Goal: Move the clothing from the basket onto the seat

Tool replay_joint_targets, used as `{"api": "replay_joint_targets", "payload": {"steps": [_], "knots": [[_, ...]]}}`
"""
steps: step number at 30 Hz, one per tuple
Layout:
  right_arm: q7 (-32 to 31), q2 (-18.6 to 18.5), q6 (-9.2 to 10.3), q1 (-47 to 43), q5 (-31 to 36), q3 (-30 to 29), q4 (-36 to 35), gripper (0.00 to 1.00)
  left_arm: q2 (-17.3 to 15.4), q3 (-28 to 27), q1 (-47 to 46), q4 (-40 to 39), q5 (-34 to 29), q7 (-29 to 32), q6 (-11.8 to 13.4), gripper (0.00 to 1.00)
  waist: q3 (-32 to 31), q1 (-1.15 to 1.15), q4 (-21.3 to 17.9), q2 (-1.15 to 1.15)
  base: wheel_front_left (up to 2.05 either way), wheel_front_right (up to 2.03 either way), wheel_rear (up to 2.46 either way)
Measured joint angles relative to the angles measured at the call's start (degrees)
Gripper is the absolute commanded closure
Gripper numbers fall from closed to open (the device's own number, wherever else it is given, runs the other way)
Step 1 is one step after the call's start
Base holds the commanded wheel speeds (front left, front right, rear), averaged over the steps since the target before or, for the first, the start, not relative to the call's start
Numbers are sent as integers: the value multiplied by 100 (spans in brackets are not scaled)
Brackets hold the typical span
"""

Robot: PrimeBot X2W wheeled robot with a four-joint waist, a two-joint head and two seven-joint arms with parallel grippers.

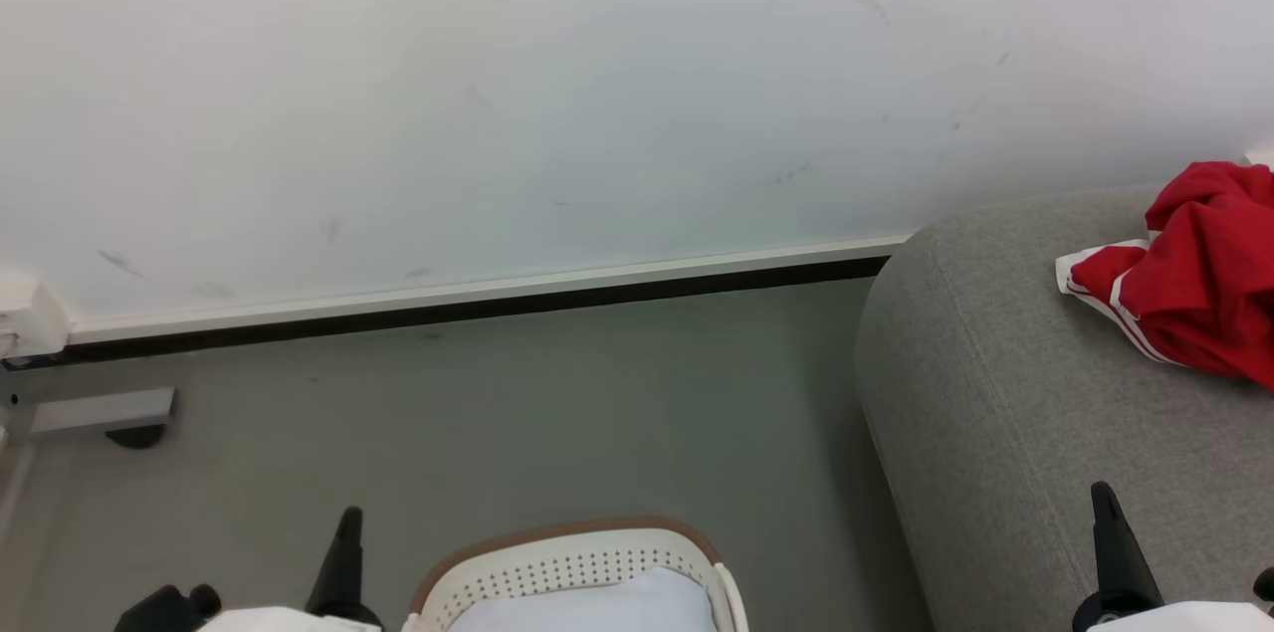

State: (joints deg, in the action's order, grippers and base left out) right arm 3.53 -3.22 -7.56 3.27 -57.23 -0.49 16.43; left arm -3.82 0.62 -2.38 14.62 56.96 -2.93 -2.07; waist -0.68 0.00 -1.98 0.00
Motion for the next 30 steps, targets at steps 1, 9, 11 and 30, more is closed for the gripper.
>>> {"api": "replay_joint_targets", "payload": {"steps": [1,9,11,30], "knots": [[-5,0,0,3,-52,-7,-3,100,1,-10,-8,-2,80,16,-3,100,1,0,3,0,0,0,0],[-142,-1,1,19,-559,-85,-38,100,13,-108,-68,-9,569,151,-93,100,10,0,24,0,0,0,0],[-175,-1,1,20,-689,-104,-45,100,15,-135,-75,-11,661,189,-101,100,13,0,30,0,0,0,0],[-456,-2,1,123,-1717,-256,-123,100,51,-348,-188,-24,1685,465,-253,100,35,0,81,0,0,0,0]]}}
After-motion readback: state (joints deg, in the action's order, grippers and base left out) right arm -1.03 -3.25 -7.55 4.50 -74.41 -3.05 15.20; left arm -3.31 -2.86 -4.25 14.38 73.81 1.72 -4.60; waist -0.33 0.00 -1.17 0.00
